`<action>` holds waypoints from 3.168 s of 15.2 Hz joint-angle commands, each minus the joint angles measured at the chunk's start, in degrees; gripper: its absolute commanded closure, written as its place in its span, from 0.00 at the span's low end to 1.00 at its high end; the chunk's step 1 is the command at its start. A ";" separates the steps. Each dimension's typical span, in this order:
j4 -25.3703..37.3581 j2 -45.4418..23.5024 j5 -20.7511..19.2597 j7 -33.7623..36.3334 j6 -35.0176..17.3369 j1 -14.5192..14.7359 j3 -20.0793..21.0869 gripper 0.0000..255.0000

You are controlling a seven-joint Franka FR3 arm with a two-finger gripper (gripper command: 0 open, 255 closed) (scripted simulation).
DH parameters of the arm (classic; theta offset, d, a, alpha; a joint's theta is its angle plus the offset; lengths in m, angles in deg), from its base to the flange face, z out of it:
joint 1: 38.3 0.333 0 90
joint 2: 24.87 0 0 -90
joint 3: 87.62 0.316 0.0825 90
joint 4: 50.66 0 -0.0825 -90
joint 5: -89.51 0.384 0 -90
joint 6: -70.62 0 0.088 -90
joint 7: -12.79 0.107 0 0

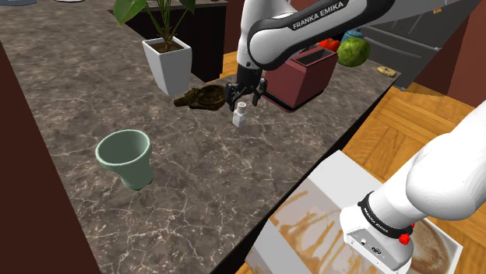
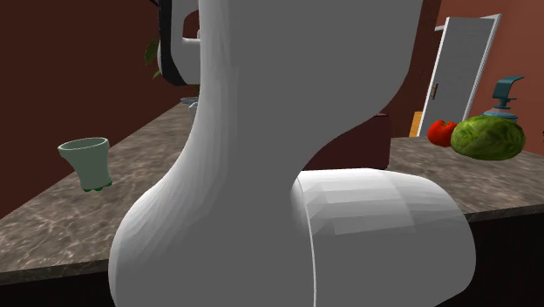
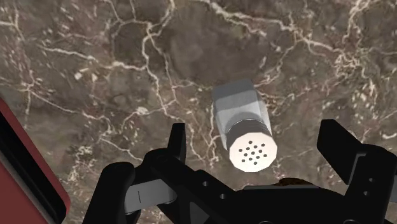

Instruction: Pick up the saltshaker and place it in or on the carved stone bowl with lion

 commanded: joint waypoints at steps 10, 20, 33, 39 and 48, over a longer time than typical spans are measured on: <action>-0.09 -0.14 -0.05 0.04 -0.25 0.01 0.01 1.00; 1.75 1.85 0.53 -0.37 3.52 -0.04 -0.02 1.00; 7.96 5.58 1.44 -1.05 13.38 -0.13 -0.23 1.00; 11.53 6.59 1.64 -1.20 17.94 -0.18 -0.34 1.00; 17.35 7.28 1.73 -1.28 24.43 -0.25 -0.47 1.00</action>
